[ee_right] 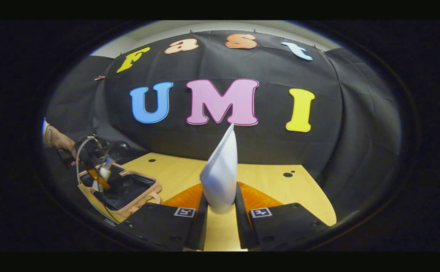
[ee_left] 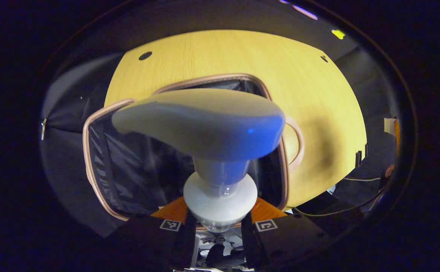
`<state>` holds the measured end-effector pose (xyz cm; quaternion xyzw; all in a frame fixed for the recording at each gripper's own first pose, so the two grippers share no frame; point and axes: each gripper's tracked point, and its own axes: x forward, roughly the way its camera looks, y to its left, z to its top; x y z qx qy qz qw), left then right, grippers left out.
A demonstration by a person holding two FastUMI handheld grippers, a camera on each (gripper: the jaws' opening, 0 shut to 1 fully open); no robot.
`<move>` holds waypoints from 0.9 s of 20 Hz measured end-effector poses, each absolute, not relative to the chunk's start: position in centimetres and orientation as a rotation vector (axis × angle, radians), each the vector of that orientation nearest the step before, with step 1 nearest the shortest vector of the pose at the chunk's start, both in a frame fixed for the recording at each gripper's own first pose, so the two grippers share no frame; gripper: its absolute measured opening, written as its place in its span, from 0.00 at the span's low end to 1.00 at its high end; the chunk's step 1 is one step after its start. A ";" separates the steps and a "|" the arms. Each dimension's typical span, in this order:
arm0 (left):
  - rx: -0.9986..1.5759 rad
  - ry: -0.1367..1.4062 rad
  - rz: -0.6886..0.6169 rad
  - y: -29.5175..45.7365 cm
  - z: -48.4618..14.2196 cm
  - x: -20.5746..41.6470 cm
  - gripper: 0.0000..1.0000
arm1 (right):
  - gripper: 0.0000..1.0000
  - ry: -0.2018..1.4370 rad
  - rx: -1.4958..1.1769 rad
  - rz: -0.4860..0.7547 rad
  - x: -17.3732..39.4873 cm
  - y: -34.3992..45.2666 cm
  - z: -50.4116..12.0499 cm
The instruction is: First open the suitcase, pack the skin care products into it, and then close the suitcase.
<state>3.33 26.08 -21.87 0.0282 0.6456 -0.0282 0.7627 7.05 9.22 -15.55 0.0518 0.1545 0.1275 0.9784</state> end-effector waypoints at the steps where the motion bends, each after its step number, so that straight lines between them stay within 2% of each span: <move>1: 0.036 1.434 -0.045 26.5 -23.2 3.5 0.56 | 0.38 0.317 0.108 0.254 6.3 9.4 -15.3; 6: 0.073 1.558 0.030 29.9 -28.4 3.3 0.57 | 0.37 0.322 0.087 0.244 4.4 10.7 -14.3; 7: 0.098 1.577 0.022 30.1 -29.0 3.0 0.60 | 0.38 0.322 0.088 0.245 4.2 11.0 -14.1; 8: 0.113 1.590 0.016 30.3 -29.5 2.5 0.57 | 0.38 0.319 0.088 0.248 4.0 11.5 -13.9; 10: 0.112 1.596 0.005 30.2 -30.2 2.1 0.58 | 0.37 0.328 0.068 0.261 3.8 12.3 -14.1; 11: 0.111 1.588 -0.005 30.2 -30.2 2.2 0.55 | 0.38 0.336 0.060 0.269 3.8 12.7 -14.2; 13: 0.105 1.568 -0.049 29.9 -30.1 2.3 0.63 | 0.38 0.353 0.071 0.304 3.7 14.3 -14.5; 15: 0.083 1.525 -0.090 29.3 -29.8 2.4 0.63 | 0.37 0.404 0.090 0.363 3.6 16.5 -15.2; 17: 0.053 1.453 -0.096 28.3 -28.7 2.8 0.81 | 0.37 0.435 0.088 0.420 3.6 18.8 -15.6; 18: 0.052 1.401 -0.108 28.2 -27.7 3.1 0.94 | 0.37 0.448 0.078 0.456 3.6 20.1 -15.7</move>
